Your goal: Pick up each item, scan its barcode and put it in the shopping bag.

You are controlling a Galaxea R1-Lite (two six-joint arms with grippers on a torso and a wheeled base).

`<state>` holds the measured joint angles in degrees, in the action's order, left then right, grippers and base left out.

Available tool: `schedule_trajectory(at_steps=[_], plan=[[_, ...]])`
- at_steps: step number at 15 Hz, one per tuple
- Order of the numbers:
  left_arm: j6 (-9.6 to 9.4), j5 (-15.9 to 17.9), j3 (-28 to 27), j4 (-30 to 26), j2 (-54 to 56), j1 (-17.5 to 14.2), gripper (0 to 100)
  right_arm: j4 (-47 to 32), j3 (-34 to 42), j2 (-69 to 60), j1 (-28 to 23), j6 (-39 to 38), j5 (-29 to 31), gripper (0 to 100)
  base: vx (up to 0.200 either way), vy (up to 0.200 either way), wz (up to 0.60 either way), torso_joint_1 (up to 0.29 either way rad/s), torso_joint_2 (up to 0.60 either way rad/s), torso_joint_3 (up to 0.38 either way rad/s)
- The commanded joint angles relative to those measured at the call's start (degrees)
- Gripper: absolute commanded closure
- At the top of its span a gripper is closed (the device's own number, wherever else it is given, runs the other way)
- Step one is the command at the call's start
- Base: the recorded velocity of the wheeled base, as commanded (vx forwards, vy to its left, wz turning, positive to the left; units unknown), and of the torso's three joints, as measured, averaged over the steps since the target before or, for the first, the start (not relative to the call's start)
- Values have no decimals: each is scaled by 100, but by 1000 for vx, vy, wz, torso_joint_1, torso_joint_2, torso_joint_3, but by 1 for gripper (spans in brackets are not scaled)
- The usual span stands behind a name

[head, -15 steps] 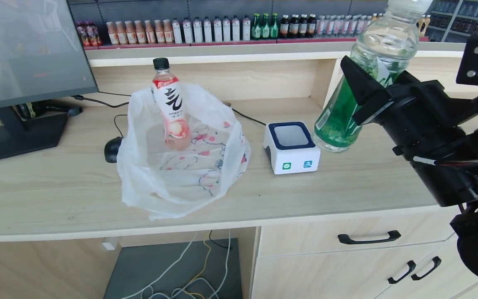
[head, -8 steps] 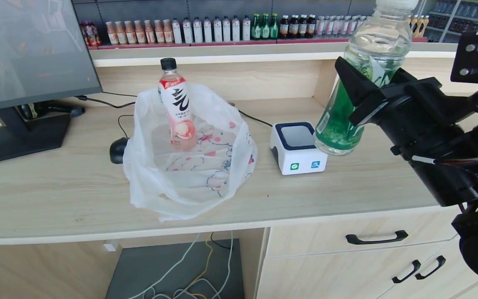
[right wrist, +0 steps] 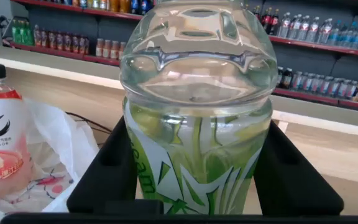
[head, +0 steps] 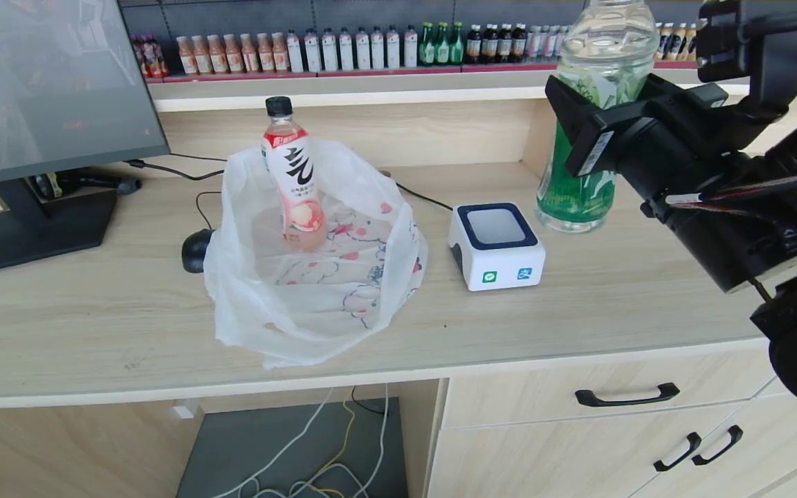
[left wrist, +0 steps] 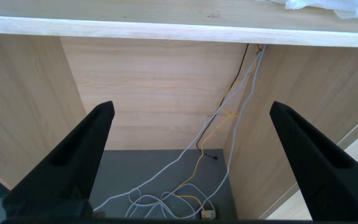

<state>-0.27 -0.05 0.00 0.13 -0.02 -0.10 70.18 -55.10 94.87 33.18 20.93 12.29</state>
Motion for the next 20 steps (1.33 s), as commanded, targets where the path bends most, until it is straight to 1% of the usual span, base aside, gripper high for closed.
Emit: schedule_trajectory(at_steps=[1, 3, 5, 7, 9, 10, 12, 15, 16, 17, 20], plan=[[0, -4, 0, 4, 2, 1, 0, -163, -317, 14, 22, 157, -7, 100, 0, 0, 0, 0, 0, 0], [0, -4, 0, 4, 2, 1, 0, -708, -818, 85, 136, 588, -69, 100, 0, 0, 0, 0, 0, 0], [0, -4, 0, 4, 2, 1, 0, -1024, -1011, 120, 268, 957, -157, 100, 0, 0, 0, 0, 0, 0], [0, -4, 0, 4, 2, 1, 0, -1252, -1134, 155, 268, 1633, -745, 100, 0, 0, 0, 0, 0, 0], [0, -4, 0, 4, 2, 1, 0, -1288, -1170, 225, 276, 2090, -1132, 100, 0, 0, 0, 0, 0, 0], [0, 5, 0, 4, 2, 1, 0, -1288, -1213, 260, 276, 2240, -1273, 100, 0, 0, 0, 0, 0, 0], [0, -4, 0, 4, 2, 1, 0, -1288, -1231, 445, 259, 2556, -1914, 100, 0, 0, 0, 0, 0, 0], [0, -4, 0, 4, 2, 1, 0, -1288, -1319, 656, 153, 2829, -2582, 100, 0, 0, 0, 0, 0, 0], [0, -4, 0, 4, 2, 1, 0, -1288, -1380, 753, 39, 3119, -3022, 100, 0, 0, 0, 0, 0, 0], [0, -4, 0, 4, 2, 1, 0, -1288, -1380, 761, 22, 3172, -3092, 100, 0, 0, 0, 0, 0, 0], [0, -4, 0, 4, 2, 1, 0, -1288, -1380, 911, -225, 3497, -3769, 100, 0, 0, 0, 0, 0, 0]])
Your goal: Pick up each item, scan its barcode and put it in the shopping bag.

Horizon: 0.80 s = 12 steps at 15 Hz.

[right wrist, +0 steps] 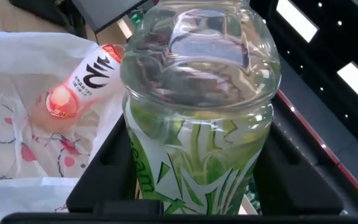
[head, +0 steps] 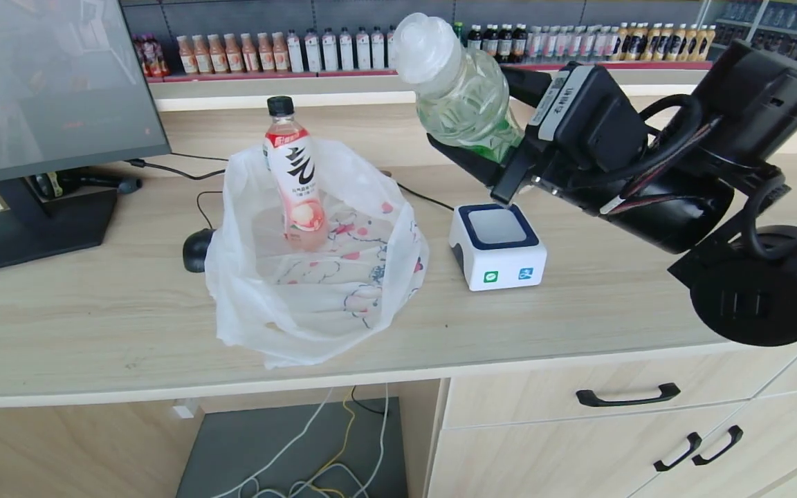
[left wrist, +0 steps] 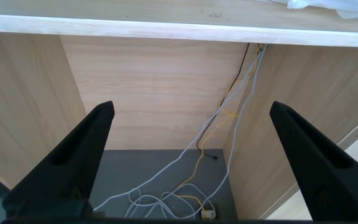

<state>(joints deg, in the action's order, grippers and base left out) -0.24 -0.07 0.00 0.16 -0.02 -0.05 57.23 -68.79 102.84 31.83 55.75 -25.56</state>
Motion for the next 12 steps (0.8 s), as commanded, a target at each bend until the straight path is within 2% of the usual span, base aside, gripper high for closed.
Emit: schedule_trajectory(at_steps=[1, 6, 12], plan=[[-2, 7, 0, 2, 2, -4, 0, -2, 6, 122, -212, 94, -291, 100, 0, 0, 0, 0, 0, 0], [-2, -1, 0, 2, 2, -4, 0, -2, 261, 272, -432, 665, -1038, 100, 0, 0, 0, 0, 0, 0], [-2, -1, 0, 2, 2, -4, 0, -2, 709, 210, -617, 1070, -1460, 100, 0, 0, 0, 0, 0, 0]])
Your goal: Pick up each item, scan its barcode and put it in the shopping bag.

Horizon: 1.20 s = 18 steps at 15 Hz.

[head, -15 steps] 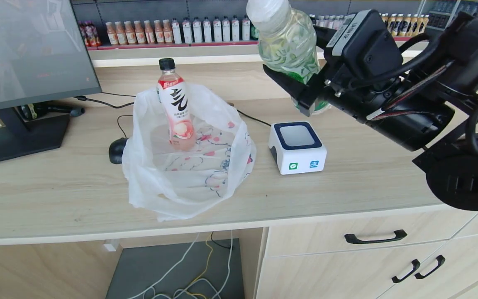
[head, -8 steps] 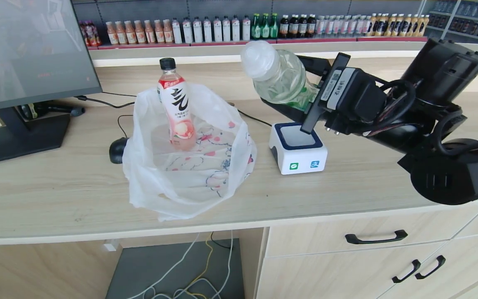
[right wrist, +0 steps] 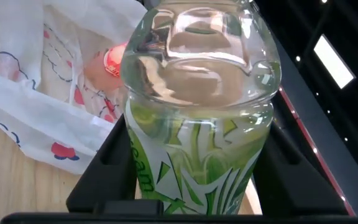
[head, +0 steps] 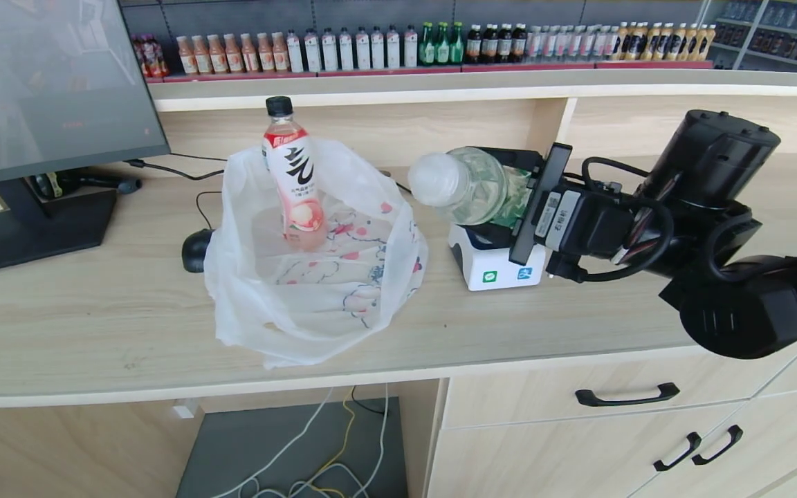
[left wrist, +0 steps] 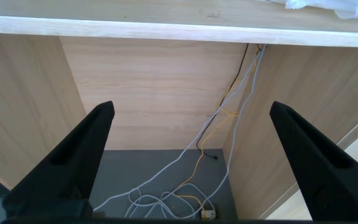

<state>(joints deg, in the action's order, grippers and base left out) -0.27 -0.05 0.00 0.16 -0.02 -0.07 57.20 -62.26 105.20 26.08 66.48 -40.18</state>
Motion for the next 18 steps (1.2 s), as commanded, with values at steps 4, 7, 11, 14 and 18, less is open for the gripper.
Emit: schedule_trajectory(at_steps=[4, 7, 11, 14, 18], plan=[[0, -4, 0, 2, 2, -1, 0, 2, 73, -35, -305, 41, -271, 100, 0, 0, 0, 0, 0, 0], [0, -4, 0, 2, 2, -1, 0, 2, 100, -26, -322, 59, -333, 100, 0, 0, 0, 0, 0, 0], [0, -4, 0, 2, 2, -1, 0, 2, 126, -9, -322, 85, -368, 100, 0, 0, 0, 0, 0, 0], [0, -4, 0, 2, 2, 7, 0, 2, 179, -18, -296, 102, -368, 100, 0, 0, 0, 0, 0, 0], [0, -4, 0, 2, 2, -1, 0, -95, 179, -35, -287, 102, -403, 100, 0, 0, 0, 0, 0, 0]])
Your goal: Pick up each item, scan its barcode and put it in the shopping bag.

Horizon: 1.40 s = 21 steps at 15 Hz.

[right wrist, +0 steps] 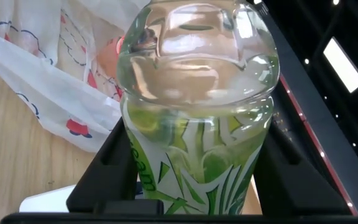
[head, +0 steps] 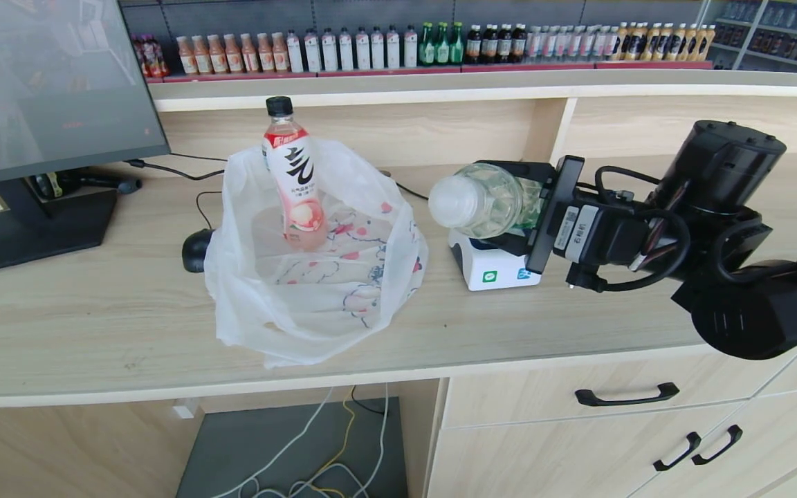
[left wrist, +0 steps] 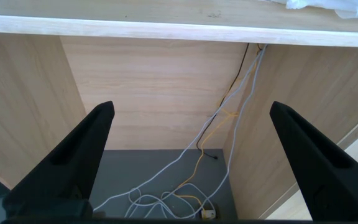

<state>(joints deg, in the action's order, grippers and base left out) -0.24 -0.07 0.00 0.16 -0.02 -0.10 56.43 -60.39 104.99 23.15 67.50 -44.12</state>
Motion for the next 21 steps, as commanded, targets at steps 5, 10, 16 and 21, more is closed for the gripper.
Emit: schedule_trajectory(at_steps=[5, 10, 16, 21], plan=[[-2, -1, 0, 2, 2, 1, 0, -44, -87, -4, 5, -9, -18, 100, 0, 0, 0, 0, 0, 0], [-2, -1, 0, 2, 2, 1, 0, -44, -87, -4, 5, -18, -18, 100, 0, 0, 0, 0, 0, 0], [-2, -1, 0, 2, 2, 10, 0, -255, -219, -110, 5, -114, 26, 100, 0, 0, 0, 0, 0, 0], [-2, -1, 0, 2, 2, 1, 0, -976, -948, -338, 58, -721, 35, 100, 0, 0, 0, 0, 0, 0]])
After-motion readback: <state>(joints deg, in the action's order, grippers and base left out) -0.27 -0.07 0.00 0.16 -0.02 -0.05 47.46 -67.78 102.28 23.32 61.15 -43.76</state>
